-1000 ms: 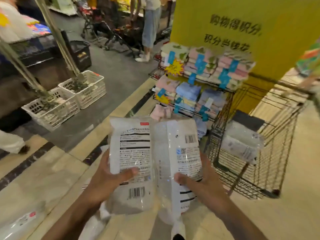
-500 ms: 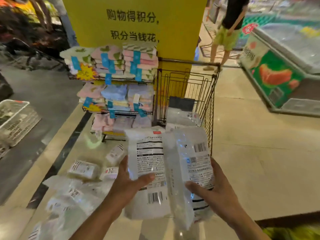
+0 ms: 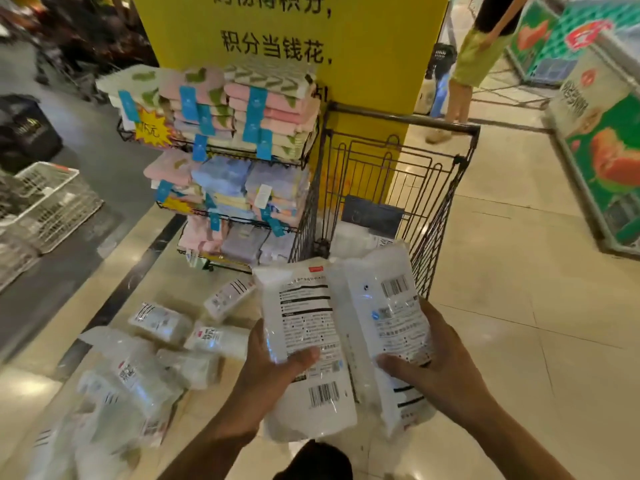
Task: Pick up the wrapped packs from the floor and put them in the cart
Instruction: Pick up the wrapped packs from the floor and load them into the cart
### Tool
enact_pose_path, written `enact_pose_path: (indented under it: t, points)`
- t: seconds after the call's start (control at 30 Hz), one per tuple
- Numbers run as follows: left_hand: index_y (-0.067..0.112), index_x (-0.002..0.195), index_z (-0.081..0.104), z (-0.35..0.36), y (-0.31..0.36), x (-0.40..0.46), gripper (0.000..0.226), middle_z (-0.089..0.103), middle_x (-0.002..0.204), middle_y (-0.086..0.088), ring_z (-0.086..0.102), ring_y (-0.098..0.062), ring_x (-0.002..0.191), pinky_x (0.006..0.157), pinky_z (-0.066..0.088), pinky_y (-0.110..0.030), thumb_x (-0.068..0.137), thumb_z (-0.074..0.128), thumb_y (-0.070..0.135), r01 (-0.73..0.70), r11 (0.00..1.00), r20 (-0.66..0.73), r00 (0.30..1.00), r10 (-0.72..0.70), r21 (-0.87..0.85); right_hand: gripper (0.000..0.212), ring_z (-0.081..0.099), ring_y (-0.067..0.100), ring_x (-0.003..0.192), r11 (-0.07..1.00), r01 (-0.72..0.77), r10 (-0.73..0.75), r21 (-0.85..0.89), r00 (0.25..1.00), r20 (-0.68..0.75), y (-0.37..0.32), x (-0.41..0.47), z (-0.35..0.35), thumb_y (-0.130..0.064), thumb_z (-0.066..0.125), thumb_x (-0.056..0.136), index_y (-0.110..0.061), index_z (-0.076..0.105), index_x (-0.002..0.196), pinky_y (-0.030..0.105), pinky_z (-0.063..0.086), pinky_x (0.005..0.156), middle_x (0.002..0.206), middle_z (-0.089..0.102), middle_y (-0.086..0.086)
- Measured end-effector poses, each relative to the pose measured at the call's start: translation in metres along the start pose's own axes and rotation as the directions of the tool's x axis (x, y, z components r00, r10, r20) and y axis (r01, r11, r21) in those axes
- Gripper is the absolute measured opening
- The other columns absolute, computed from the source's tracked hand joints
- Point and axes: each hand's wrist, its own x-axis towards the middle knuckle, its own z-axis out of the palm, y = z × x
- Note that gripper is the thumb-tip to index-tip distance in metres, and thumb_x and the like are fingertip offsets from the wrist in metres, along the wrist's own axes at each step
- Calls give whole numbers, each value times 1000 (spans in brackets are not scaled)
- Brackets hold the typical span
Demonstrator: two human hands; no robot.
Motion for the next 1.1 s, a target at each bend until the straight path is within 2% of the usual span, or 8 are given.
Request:
enact_pose_path:
  t: [0.1, 0.23, 0.37, 0.47, 0.6, 0.8, 0.97, 1.1]
  points:
    - [24, 117, 64, 13, 0, 32, 51, 82, 103, 4, 79, -10, 92, 64, 63, -21, 79, 88, 1, -5, 1000, 5, 1000, 6, -13, 117, 53, 16, 125, 998, -7, 8, -59, 1000, 18, 4, 42, 0, -74, 86, 56, -55, 26, 154, 47, 52, 103, 136, 54, -10]
    - [24, 133, 58, 29, -2, 67, 70, 78, 119, -4, 78, -24, 107, 83, 66, -47, 74, 96, 23, 5, 999, -9, 1000, -5, -52, 111, 51, 14, 126, 996, 13, -5, -90, 997, 82, 6, 97, -10, -68, 89, 60, -57, 29, 152, 42, 50, 100, 136, 53, -13]
    - [39, 137, 49, 44, -9, 82, 94, 72, 126, 2, 78, -18, 104, 83, 67, -46, 59, 102, 45, 100, 991, -177, 978, -115, -91, 115, 58, 18, 128, 993, 51, -28, -108, 979, 202, 15, 151, -12, -77, 87, 53, -55, 32, 152, 52, 55, 100, 143, 57, -11]
    - [37, 141, 43, 64, -14, 93, 99, 68, 129, 3, 78, -16, 103, 81, 67, -41, 61, 101, 41, 158, 975, -249, 949, -194, -158, 122, 59, 21, 128, 987, 68, -20, -144, 952, 306, 24, 195, -8, -81, 86, 48, -55, 29, 153, 53, 56, 100, 143, 57, -8]
    - [40, 139, 35, 105, -19, 112, 97, 65, 131, 7, 72, -18, 112, 84, 65, -43, 66, 98, 48, 227, 949, -386, 873, -297, -218, 115, 62, 20, 124, 963, 205, -93, -177, 864, 495, 39, 261, -10, -76, 87, 55, -48, 34, 152, 51, 56, 100, 136, 62, -11]
    - [50, 151, 23, 177, -26, 124, 127, 61, 142, 8, 66, -24, 123, 100, 58, -53, 48, 93, 75, 258, 895, -560, 707, -432, -365, 87, 63, 17, 116, 929, 314, -105, -198, 733, 672, 40, 316, -14, -44, 92, 68, -47, 43, 139, 39, 59, 91, 128, 64, -12]
    - [44, 150, 21, 211, -38, 148, 112, 67, 131, 8, 70, -18, 109, 91, 61, -47, 66, 95, 51, 290, 837, -571, 624, -533, -464, 104, 64, 24, 114, 904, 288, 18, -315, 711, 703, 60, 351, 9, -66, 85, 51, -53, 36, 142, 49, 59, 94, 129, 59, -2]
    - [41, 155, 17, 235, -60, 183, 115, 64, 137, 1, 66, -22, 110, 91, 61, -51, 70, 94, 43, 368, 795, -597, 526, -606, -483, 108, 56, 28, 114, 829, 284, 121, -482, 750, 651, 93, 367, 35, -56, 89, 63, -46, 29, 152, 41, 54, 91, 129, 50, 6]
